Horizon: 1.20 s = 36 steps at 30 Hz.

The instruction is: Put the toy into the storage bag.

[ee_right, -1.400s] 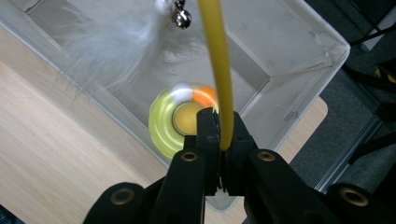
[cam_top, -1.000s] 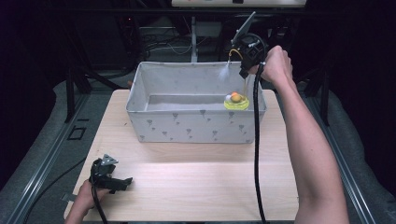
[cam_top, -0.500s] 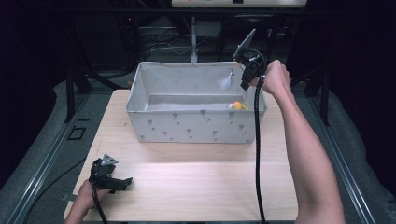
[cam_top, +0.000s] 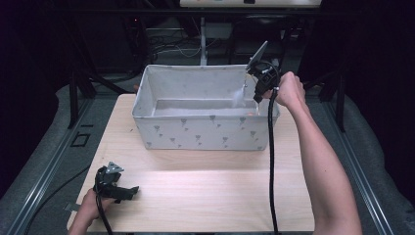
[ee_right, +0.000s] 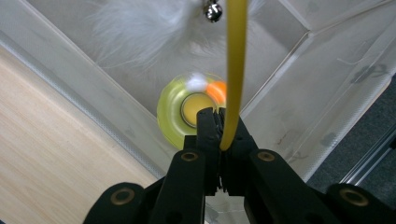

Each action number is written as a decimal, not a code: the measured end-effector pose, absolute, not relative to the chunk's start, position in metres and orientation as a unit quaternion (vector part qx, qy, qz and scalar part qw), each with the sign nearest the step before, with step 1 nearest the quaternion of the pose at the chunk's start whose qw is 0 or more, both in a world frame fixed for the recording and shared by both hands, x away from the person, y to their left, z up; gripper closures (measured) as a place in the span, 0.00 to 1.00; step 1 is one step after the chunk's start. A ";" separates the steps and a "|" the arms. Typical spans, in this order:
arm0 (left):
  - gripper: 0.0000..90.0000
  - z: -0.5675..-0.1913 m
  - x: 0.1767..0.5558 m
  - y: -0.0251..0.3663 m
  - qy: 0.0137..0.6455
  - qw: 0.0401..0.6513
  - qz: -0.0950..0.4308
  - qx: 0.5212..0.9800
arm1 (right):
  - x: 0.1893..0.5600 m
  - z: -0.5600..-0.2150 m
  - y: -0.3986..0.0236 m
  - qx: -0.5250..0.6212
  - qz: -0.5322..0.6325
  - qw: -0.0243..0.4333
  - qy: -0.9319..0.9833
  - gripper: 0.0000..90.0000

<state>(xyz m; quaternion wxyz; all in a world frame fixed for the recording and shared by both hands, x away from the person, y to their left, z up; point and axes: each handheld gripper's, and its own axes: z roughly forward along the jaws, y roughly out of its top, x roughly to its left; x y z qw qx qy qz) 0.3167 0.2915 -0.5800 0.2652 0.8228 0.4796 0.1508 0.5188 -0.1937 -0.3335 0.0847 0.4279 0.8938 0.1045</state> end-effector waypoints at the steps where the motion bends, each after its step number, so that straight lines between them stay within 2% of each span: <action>1: 0.00 -0.580 0.317 0.292 0.480 0.265 0.151 0.823 | 0.518 -0.337 -0.195 0.431 0.102 0.082 0.893 0.98; 26: 0.00 -0.580 0.317 0.291 0.478 0.265 0.151 0.824 | 0.519 -0.381 -0.211 0.452 0.079 0.037 0.888 0.98; 36: 0.00 -0.580 0.317 0.291 0.478 0.265 0.151 0.824 | 0.521 -0.388 -0.212 0.456 0.078 0.025 0.886 0.97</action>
